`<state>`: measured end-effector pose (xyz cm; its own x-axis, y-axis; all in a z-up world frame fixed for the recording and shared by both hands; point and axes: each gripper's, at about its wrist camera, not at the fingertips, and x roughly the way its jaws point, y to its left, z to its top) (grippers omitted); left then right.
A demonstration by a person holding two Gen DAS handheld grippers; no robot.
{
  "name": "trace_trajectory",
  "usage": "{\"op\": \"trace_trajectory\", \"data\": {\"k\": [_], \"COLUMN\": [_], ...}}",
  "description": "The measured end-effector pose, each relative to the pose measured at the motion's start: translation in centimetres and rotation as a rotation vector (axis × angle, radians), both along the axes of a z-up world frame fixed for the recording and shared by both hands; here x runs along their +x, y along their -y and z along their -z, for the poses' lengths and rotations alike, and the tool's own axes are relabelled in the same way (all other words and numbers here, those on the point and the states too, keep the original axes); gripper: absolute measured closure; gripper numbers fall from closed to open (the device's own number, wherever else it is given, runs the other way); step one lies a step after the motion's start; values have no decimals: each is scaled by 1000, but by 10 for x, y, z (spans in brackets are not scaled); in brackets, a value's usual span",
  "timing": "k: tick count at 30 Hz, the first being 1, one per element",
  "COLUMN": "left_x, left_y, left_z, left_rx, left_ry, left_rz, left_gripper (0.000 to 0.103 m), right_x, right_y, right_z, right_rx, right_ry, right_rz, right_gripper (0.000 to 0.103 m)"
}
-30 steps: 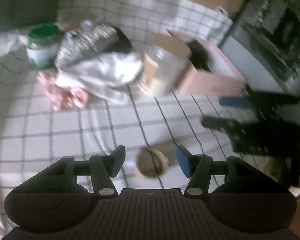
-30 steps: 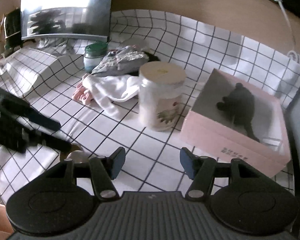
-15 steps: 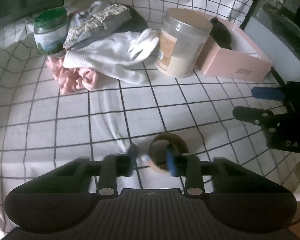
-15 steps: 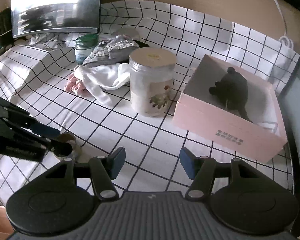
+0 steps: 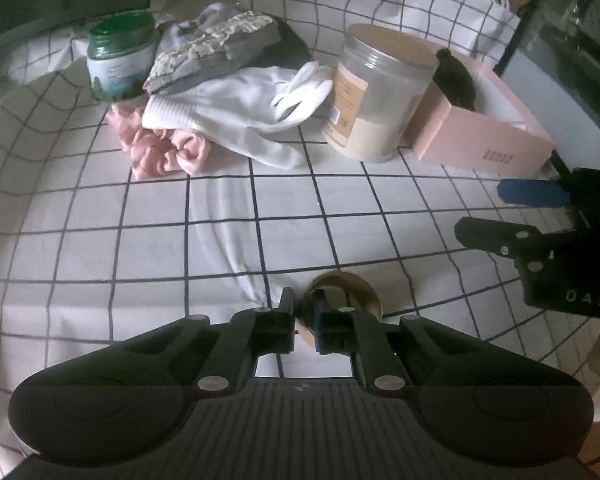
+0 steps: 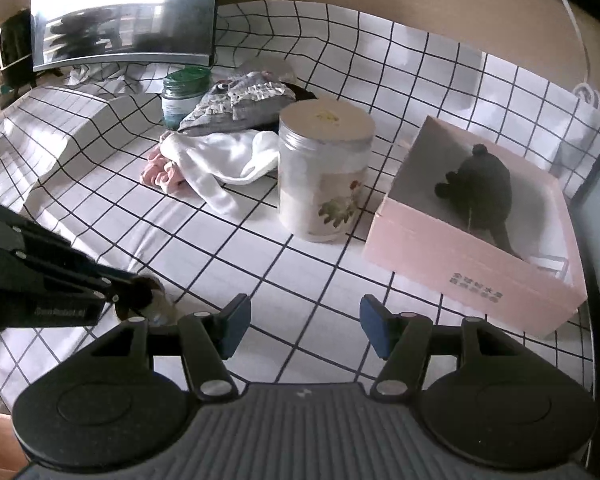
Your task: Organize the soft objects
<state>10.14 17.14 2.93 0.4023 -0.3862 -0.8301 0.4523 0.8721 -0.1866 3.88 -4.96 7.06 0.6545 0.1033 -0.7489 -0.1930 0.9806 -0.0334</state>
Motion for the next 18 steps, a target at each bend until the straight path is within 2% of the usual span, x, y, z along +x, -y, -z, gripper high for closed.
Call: {"op": "trace_trajectory", "data": {"k": [5, 10, 14, 18], "left_x": [1, 10, 25, 44], "left_y": [-14, -47, -84, -119], "left_z": [-2, -16, -33, -49], "left_rx": [-18, -37, -58, -94], "left_ry": [15, 62, 123, 182], "left_rz": [-19, -81, -160, -226], "left_gripper": [93, 93, 93, 94], "right_x": [11, 37, 73, 118], "right_y": [-12, -30, -51, -67], "right_z": [-7, -36, -67, -87], "right_rx": [-3, 36, 68, 112], "right_ry": [12, 69, 104, 71], "right_rz": [-30, -65, -93, -91], "right_gripper": [42, 42, 42, 42]}}
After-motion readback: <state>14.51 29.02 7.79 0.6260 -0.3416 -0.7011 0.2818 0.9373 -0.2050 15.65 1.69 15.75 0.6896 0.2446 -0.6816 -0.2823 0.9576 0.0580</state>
